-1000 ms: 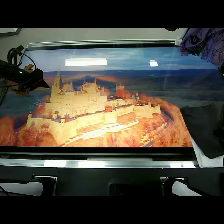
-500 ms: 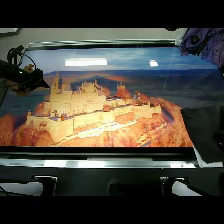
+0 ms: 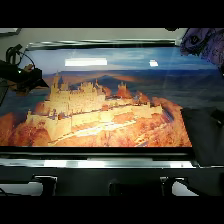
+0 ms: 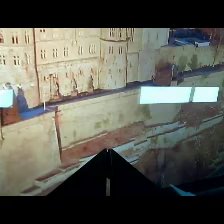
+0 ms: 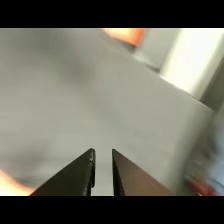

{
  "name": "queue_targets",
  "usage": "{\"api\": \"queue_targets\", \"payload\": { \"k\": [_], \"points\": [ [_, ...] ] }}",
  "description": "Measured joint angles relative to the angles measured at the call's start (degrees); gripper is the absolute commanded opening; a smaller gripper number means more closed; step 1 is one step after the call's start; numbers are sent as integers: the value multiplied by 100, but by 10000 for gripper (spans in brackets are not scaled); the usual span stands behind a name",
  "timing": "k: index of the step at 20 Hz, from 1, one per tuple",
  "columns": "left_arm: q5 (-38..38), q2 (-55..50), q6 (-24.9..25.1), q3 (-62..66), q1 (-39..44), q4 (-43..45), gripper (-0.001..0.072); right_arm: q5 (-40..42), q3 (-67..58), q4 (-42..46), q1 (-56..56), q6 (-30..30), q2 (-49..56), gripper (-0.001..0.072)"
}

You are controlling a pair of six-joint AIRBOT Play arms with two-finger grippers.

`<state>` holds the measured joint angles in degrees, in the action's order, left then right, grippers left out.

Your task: Fold the clothes and pants, and hang the long-sleeved shirts on hangers.

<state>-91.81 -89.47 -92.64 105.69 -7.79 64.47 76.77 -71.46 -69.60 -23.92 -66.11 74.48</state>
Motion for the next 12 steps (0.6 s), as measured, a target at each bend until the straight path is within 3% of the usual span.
{"api": "queue_targets", "payload": {
  "k": [1,5,12],
  "points": [
    [33,76,13,0,0,85,22,-348,-146,-400,269,-256,-24,40],
    [229,581,205,-188,0,605,21,-1222,-411,-1427,1720,-872,-70,37],
    [868,2065,597,-1845,0,1338,22,-1469,-492,-1943,4236,-1134,-87,37]
  ]
}}
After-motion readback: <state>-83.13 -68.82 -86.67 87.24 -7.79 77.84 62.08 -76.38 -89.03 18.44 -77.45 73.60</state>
